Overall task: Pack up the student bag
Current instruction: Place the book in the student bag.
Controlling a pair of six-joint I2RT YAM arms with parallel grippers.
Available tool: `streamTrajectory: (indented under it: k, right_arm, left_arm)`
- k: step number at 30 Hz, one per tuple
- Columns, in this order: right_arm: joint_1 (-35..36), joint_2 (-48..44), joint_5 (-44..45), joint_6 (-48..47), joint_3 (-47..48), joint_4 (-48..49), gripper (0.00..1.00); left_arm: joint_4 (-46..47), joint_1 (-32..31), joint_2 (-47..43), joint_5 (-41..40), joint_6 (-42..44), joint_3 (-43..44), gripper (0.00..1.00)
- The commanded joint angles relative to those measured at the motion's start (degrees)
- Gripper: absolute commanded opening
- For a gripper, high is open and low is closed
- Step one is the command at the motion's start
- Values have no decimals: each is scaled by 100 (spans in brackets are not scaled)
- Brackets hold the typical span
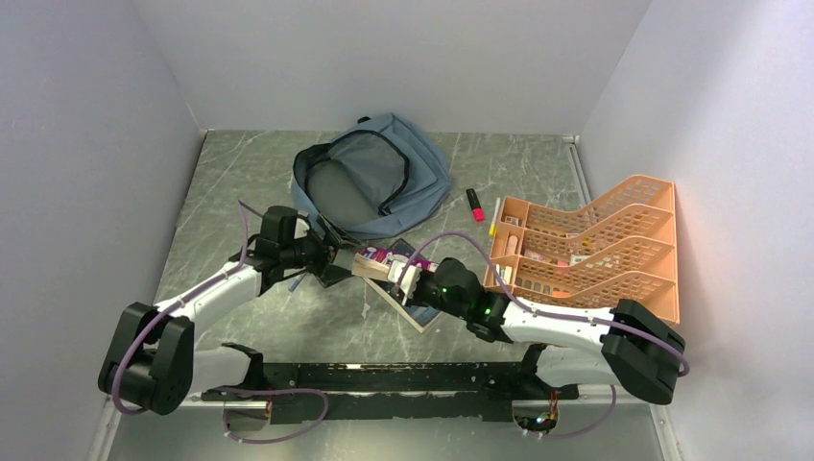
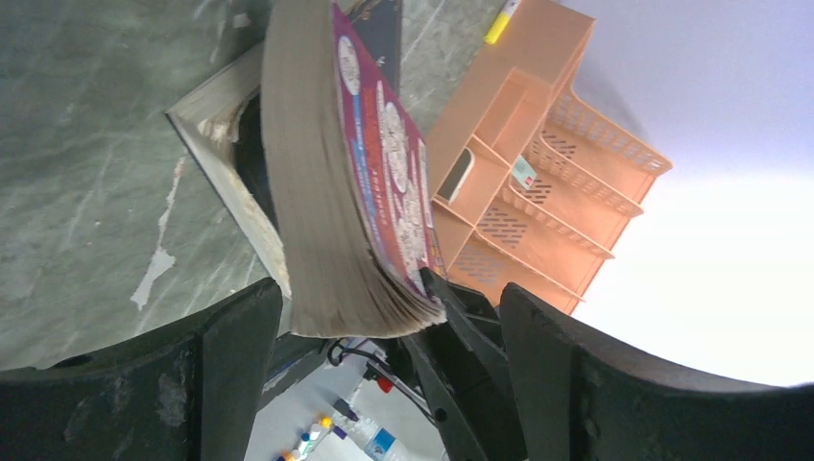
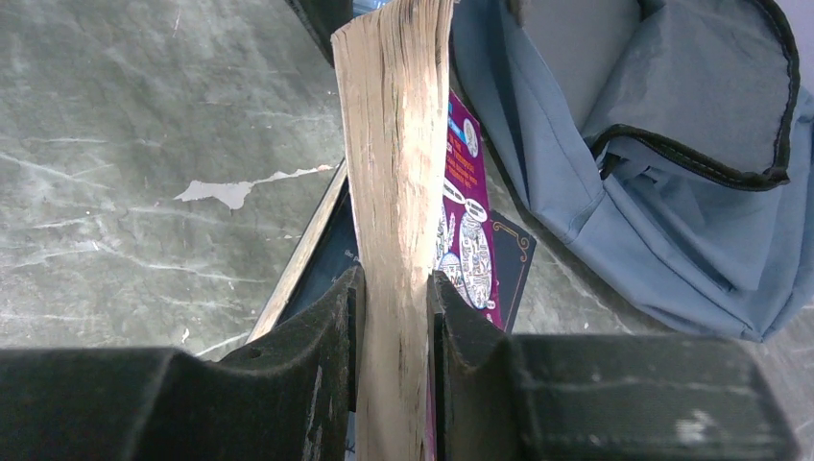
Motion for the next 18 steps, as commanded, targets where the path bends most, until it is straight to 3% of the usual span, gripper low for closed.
streamTrajectory:
  k: [1, 18]
  right_arm:
    - [55, -207, -1, 35, -36, 252, 0]
    - [73, -66, 13, 95, 139, 653, 0]
  left_arm:
    - [502, -40, -254, -63, -408, -76, 88]
    - [310, -49, -251, -20, -171, -177, 88]
